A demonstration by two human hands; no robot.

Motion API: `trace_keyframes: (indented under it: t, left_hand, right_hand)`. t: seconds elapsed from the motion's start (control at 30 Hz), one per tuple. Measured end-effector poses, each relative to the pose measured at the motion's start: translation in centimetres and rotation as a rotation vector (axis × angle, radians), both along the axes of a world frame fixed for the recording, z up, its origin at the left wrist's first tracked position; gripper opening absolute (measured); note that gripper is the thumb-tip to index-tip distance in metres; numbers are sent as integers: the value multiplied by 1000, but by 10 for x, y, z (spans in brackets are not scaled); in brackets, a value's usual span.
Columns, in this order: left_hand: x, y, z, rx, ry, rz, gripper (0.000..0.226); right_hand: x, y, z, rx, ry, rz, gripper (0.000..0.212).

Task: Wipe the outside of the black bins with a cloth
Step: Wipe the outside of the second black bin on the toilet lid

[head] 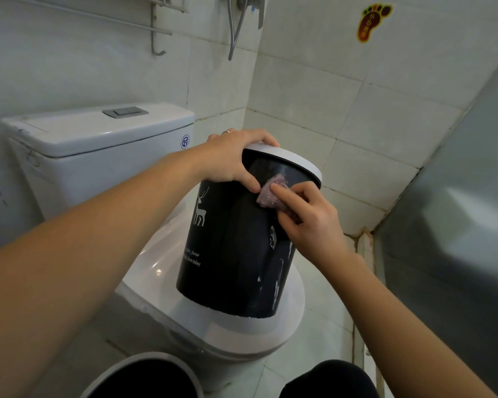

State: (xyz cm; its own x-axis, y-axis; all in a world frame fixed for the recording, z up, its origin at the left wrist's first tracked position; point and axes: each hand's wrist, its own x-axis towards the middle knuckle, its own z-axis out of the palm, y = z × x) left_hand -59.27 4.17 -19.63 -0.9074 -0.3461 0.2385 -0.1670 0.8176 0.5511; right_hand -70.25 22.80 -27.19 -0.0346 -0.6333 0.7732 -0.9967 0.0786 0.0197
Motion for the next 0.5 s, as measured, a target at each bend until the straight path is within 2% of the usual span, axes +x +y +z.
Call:
trace_keyframes:
  t: [0.2,0.5]
  left_hand:
    - [-2,0,1,10,-32,9,75]
    - [-5,1,2,23,-31,-4,74]
  right_hand:
    - [-8,-12,23,-49,-80,-70,37]
    - [-11,2,5,-23,-28,-56,38]
